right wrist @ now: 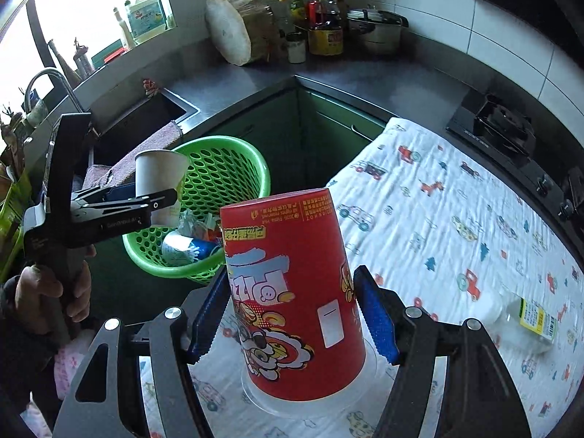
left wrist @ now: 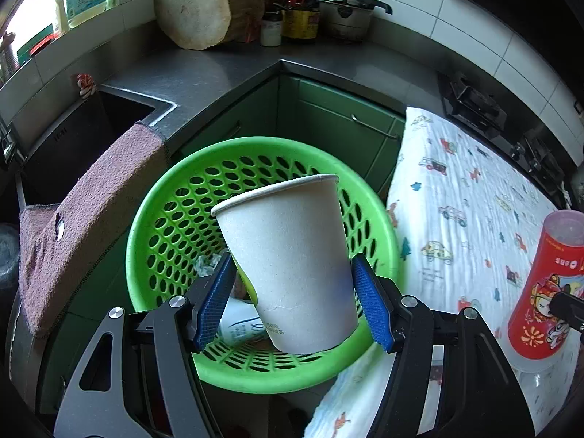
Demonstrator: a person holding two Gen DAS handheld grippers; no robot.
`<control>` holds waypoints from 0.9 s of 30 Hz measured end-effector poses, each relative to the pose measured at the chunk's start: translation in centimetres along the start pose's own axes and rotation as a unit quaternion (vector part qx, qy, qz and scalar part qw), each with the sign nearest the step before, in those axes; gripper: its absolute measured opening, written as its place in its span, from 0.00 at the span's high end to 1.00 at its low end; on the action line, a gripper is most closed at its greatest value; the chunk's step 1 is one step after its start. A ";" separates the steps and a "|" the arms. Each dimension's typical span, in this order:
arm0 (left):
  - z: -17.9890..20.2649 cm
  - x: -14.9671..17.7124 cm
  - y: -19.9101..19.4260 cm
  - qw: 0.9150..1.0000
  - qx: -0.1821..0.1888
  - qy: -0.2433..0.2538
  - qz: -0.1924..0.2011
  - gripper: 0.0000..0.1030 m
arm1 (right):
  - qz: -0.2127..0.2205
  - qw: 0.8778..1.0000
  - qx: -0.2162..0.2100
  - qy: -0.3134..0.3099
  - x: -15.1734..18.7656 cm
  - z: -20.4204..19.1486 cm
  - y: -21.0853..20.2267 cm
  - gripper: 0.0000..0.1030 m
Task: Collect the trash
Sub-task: 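Drop the paper cup in the basket with the left tool while the right tool drops the red cup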
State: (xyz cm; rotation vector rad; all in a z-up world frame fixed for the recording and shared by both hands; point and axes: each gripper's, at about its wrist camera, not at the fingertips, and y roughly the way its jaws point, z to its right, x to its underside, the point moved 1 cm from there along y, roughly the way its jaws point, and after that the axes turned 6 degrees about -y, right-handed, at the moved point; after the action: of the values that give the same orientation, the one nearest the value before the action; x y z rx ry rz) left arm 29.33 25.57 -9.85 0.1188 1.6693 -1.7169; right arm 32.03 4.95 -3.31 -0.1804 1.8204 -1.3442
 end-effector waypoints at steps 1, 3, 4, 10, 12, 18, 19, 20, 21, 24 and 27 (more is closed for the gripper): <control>-0.7 -0.1 0.3 1.000 -0.002 -0.004 -0.002 0.37 | 0.000 1.000 -0.003 -0.002 -0.4 -0.5 0.3 0.36; -1.9 -0.1 0.6 1.000 -0.006 -0.011 -0.005 0.37 | 0.000 1.000 -0.006 -0.005 -1.3 -1.4 1.0 0.36; -2.4 -0.2 0.7 1.000 -0.008 -0.014 -0.005 0.37 | 0.000 1.000 -0.009 -0.006 -1.8 -1.8 1.3 0.36; -5.0 -0.4 1.0 0.999 -0.015 -0.034 -0.008 0.37 | 0.005 0.999 -0.034 0.005 -4.3 -3.9 3.4 0.36; -5.9 -0.3 1.2 0.999 -0.017 -0.042 -0.011 0.37 | 0.007 0.999 -0.042 0.008 -5.0 -4.8 4.1 0.36; -8.0 -0.2 1.4 0.998 -0.011 -0.067 -0.018 0.35 | 0.004 0.998 -0.055 0.011 -6.5 -6.7 6.2 0.36; -8.2 -0.2 1.4 0.997 -0.011 -0.069 -0.019 0.34 | 0.002 0.998 -0.057 0.010 -6.6 -6.9 6.5 0.36; -8.3 -0.1 1.5 0.997 -0.010 -0.071 -0.021 0.34 | 0.000 0.998 -0.058 0.008 -6.8 -7.1 6.8 0.36; -8.4 -0.1 1.5 0.997 -0.008 -0.074 -0.022 0.34 | -0.002 0.998 -0.059 0.008 -6.9 -7.3 7.1 0.36; -8.8 0.0 1.7 0.996 -0.004 -0.082 -0.026 0.33 | -0.007 0.998 -0.063 0.008 -7.1 -7.6 7.9 0.36; -9.2 0.0 1.8 0.996 -0.001 -0.088 -0.026 0.29 | -0.009 0.998 -0.069 0.012 -7.2 -7.8 8.6 0.36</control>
State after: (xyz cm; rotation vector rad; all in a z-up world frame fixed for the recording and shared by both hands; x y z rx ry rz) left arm 26.56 34.02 -12.74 -0.0768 1.5565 -1.7116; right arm 34.19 18.19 -6.19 -0.2564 1.9365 -1.2378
